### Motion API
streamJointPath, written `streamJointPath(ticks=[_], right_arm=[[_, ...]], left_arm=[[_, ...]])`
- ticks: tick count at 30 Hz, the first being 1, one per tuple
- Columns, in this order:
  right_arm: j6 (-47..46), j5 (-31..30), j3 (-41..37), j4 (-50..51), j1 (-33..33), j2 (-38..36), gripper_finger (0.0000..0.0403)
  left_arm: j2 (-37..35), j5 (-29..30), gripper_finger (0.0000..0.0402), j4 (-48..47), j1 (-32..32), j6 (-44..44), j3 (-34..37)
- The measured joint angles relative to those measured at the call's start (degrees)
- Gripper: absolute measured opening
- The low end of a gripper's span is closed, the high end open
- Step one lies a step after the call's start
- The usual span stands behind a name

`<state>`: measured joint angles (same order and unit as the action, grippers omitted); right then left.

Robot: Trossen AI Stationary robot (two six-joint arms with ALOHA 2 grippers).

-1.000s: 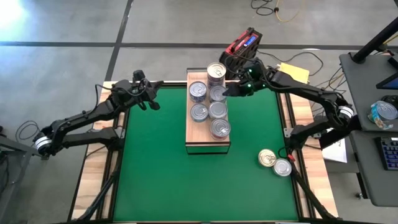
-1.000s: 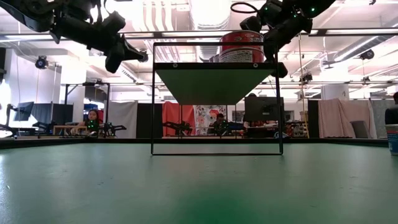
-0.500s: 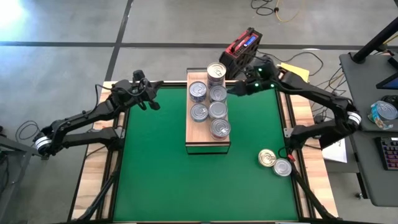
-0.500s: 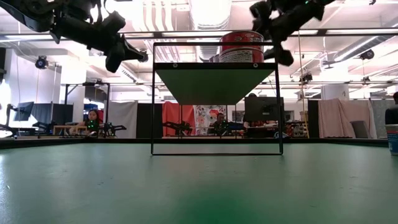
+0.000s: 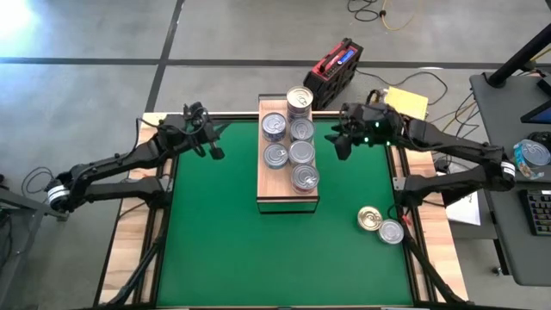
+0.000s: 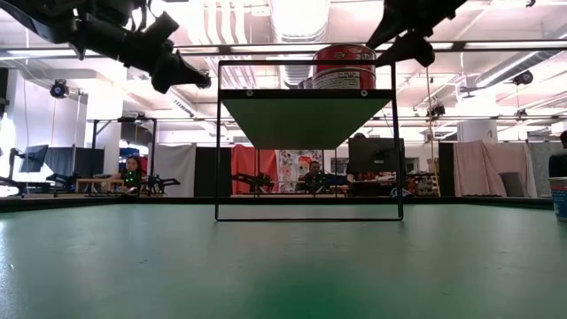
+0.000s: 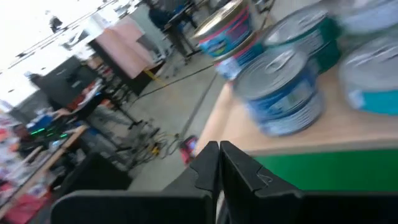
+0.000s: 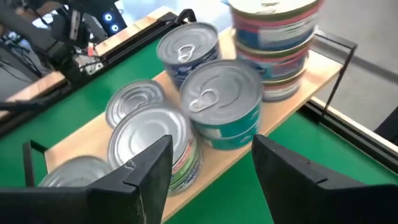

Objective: Stack canned seafood by type on shelf
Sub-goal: Stack the dark blue tuna can on top of the dark blue can on the shelf

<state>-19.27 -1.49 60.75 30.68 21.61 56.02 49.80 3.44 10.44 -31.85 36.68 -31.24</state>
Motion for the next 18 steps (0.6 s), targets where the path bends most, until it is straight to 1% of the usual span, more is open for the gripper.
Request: streamJointPath(ticks=[3,4,5,8,9,10,14,18], right_arm=[[0.3,-4.1,-1.8,-0.8,-4.4,-1.0,0.0202],[0.3,-5.6,-2.2,-0.8,-6.0,-1.4,0.02],[0.3,-7.3,-2.7,-0.9,-7.6,-1.8,0.0198],[0.4,-13.5,-3.5,-0.9,-12.9,-3.1,0.0191],[0.5,-15.8,-3.7,-0.9,-14.8,-3.3,0.0189],[0.5,-18.2,-3.8,-0.9,-16.8,-3.4,0.0187],[0.5,-27.5,-4.2,-1.0,-25.0,-3.1,0.0179],[-1.0,-33.7,-5.1,-0.9,-32.8,-1.6,0.0169]], left_arm=[[0.0,0.3,0.0,-0.4,4.1,-2.0,-0.2],[0.0,1.3,0.0,-0.8,5.7,-2.8,-0.5],[0.0,3.1,0.0,-1.4,7.4,-3.5,-0.9],[-0.1,12.2,0.0,-3.1,12.7,-5.9,-1.8],[-0.1,14.5,0.0,-3.8,14.4,-6.6,-2.1],[-0.1,15.3,0.0,-4.7,16.0,-7.2,-2.4],[0.1,15.1,0.0,-6.0,22.7,-9.1,-2.8],[0.3,15.6,0.0,-6.4,29.4,-11.0,-2.8]])
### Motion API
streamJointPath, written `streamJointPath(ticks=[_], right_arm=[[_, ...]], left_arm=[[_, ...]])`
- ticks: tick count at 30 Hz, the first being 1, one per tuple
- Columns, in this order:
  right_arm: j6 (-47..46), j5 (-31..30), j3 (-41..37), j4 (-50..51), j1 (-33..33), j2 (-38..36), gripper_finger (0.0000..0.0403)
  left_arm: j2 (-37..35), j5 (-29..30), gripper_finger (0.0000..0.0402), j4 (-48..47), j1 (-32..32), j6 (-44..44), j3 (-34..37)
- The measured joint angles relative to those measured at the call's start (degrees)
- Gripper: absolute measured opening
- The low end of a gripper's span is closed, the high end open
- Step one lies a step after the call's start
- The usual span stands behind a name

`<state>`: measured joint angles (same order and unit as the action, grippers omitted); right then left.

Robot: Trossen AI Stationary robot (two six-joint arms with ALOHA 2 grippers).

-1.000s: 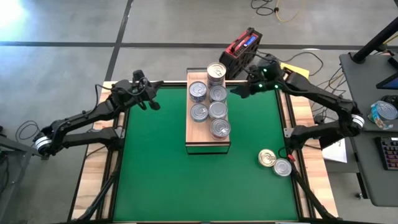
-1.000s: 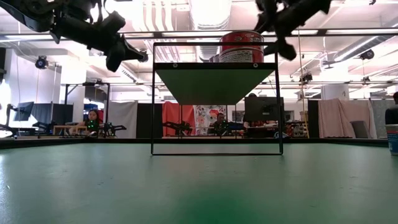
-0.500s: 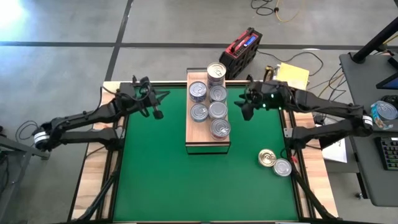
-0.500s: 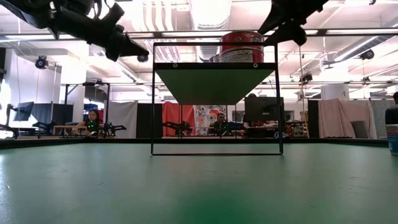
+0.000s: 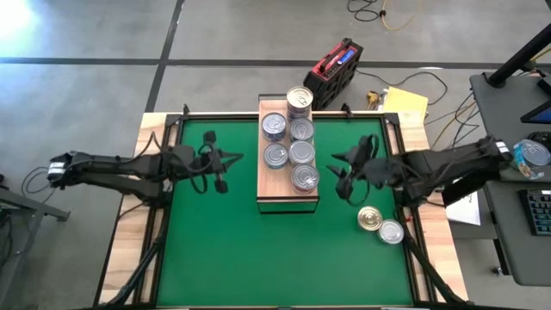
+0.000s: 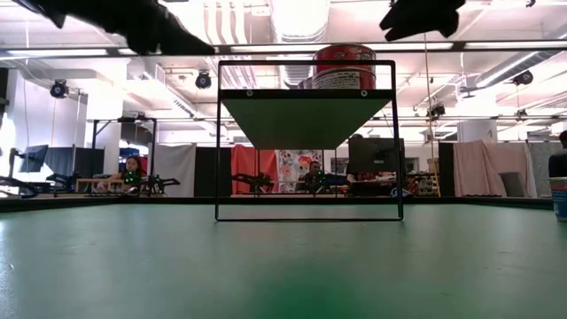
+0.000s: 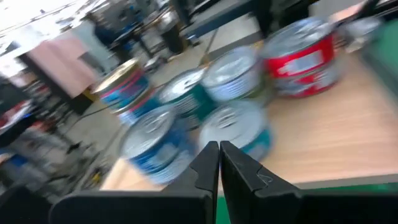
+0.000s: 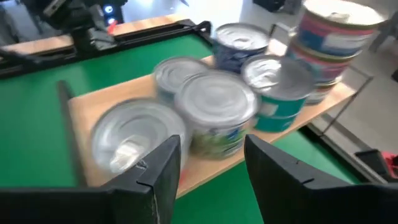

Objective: Stack canned seafood by type on shelf
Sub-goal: Stack the dark blue tuna can on top of the dark blue can on the shelf

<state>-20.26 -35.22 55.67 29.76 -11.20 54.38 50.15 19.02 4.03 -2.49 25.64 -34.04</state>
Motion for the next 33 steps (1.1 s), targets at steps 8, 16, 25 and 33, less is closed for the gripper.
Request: streamJointPath(ticks=[8,16,25,33], right_arm=[[-8.5,-1.0,-0.9,5.1,-10.5,1.6,0.0142],[-29.2,16.5,-1.4,22.5,-14.7,2.5,0.0118],[-49.1,29.2,-4.6,31.3,-17.2,2.9,0.0087],[-57.7,30.7,-10.6,31.0,-23.2,3.4,0.0054]], left_arm=[[0.0,3.7,0.0,0.3,9.7,-4.0,0.0],[1.7,4.0,0.0,3.1,16.8,-9.0,0.0],[6.5,7.5,0.0,11.0,20.2,-10.3,0.0],[9.0,7.6,0.0,11.6,20.2,-13.1,-1.8]])
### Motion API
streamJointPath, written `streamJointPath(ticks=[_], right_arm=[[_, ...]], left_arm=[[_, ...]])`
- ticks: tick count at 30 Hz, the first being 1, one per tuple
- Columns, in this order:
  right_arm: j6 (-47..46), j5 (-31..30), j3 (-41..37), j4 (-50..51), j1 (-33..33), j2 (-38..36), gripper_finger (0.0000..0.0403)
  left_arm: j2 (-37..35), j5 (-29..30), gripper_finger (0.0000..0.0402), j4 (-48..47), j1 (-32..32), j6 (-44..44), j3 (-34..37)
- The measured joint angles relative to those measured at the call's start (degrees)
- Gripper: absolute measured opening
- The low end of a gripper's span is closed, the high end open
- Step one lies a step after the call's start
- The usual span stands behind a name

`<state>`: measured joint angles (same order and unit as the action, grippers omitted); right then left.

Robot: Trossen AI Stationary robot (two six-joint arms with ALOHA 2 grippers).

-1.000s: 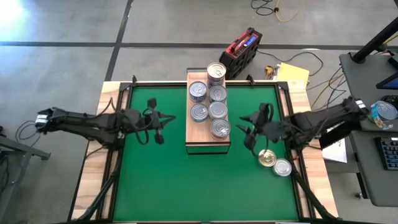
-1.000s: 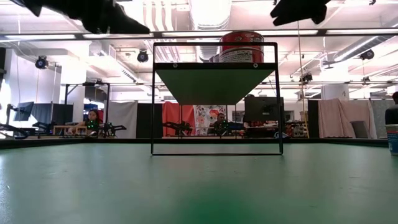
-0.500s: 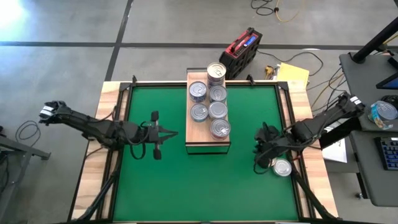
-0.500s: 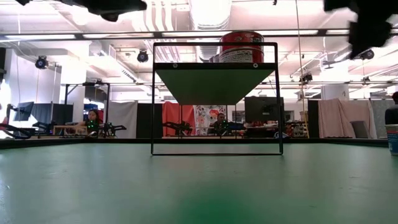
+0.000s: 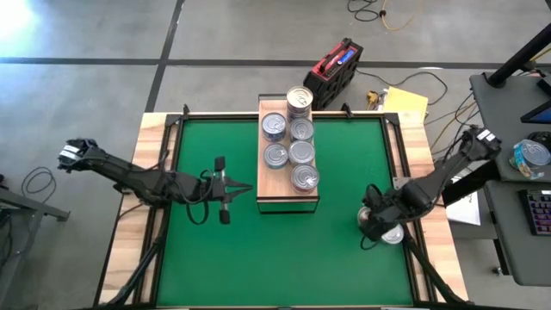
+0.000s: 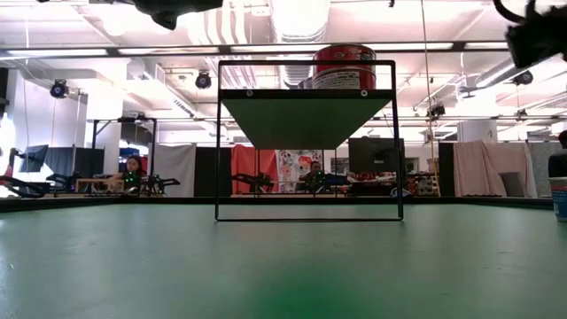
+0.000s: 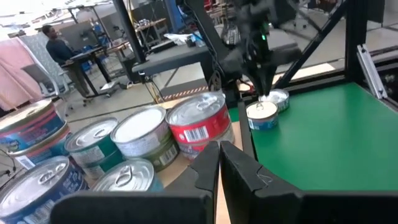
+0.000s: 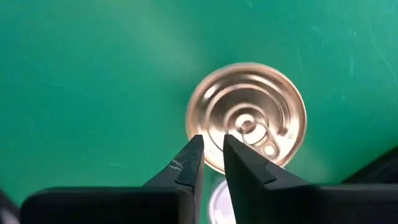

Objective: Stack canned seafood by type on shelf
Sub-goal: Stack the dark blue tuna can on top of the dark blue can on the shelf

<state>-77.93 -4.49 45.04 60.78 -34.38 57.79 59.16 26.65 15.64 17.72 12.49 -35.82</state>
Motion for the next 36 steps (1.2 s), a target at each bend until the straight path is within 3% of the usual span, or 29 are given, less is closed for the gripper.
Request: streamJointPath(ticks=[8,15,24,36], right_arm=[[-0.7,-0.1,-0.6,-0.3,-3.7,6.2,0.0014],[1.0,0.0,-0.6,-1.0,-3.9,11.6,0.0009],[3.4,-1.7,-0.6,-8.5,-4.0,12.5,0.0009],[4.2,-8.0,-1.1,-5.3,-4.0,14.0,0.0009]], left_arm=[[1.4,0.0,0.0,-3.5,0.0,-0.3,-4.6],[2.9,0.0,0.0,-3.8,0.1,-1.5,-5.8],[4.1,1.4,0.0,-3.8,0.5,-3.0,-5.7],[4.3,1.5,0.0,-4.2,0.6,-2.7,-5.7]])
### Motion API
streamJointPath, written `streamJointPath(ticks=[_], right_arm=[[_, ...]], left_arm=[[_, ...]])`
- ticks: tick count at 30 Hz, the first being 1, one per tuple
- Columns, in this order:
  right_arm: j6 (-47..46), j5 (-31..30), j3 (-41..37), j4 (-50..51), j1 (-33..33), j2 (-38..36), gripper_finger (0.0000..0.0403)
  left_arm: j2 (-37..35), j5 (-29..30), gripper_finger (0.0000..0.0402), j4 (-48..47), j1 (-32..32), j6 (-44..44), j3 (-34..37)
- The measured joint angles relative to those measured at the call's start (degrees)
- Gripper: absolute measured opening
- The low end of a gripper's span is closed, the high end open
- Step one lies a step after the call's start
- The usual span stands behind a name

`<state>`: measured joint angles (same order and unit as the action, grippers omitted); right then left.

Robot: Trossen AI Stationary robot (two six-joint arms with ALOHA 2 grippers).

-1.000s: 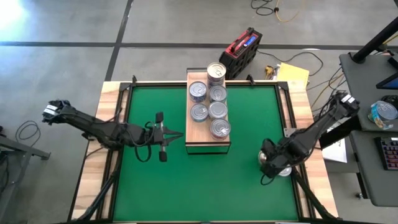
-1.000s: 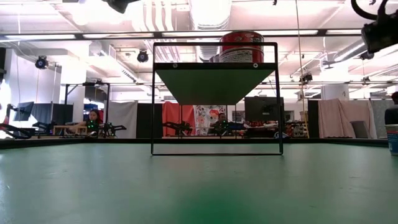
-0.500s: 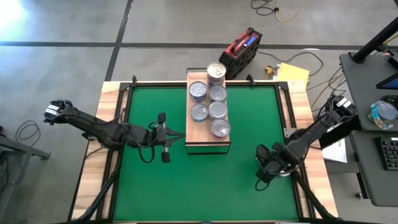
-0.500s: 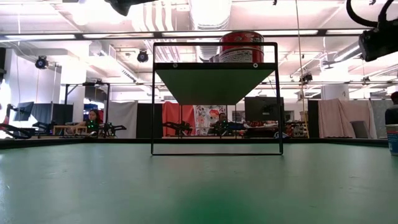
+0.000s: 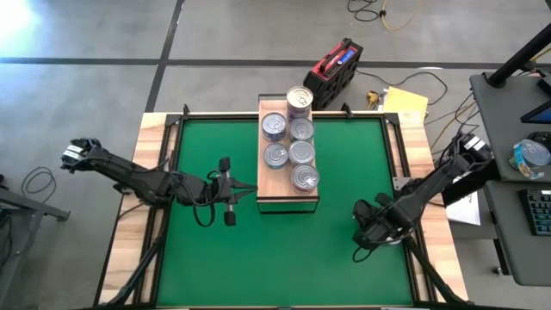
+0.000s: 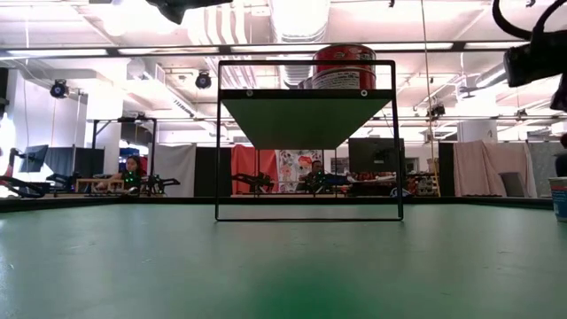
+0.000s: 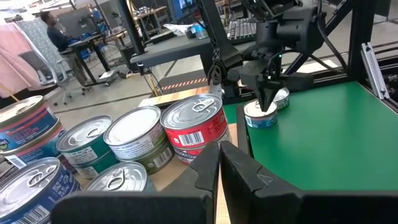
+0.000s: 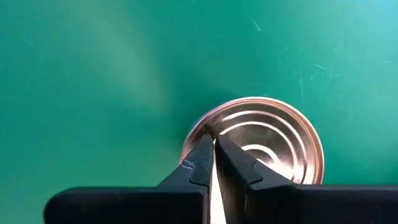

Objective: Stack canned seafood by type on shelf
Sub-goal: Stack the dark blue tuna can on top of the dark blue can on the shelf

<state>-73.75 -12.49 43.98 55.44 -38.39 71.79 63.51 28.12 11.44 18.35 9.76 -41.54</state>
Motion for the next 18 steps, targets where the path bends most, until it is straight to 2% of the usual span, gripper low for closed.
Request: streamJointPath(ticks=[8,18], right_arm=[[2.0,-0.4,0.2,-1.6,0.0,4.3,0.0009],[9.0,-1.3,1.8,-18.7,0.2,4.6,0.0009]], left_arm=[[0.0,0.0,0.0,0.0,0.0,0.2,0.0],[0.0,0.0,0.0,0.0,0.0,0.2,0.1]])
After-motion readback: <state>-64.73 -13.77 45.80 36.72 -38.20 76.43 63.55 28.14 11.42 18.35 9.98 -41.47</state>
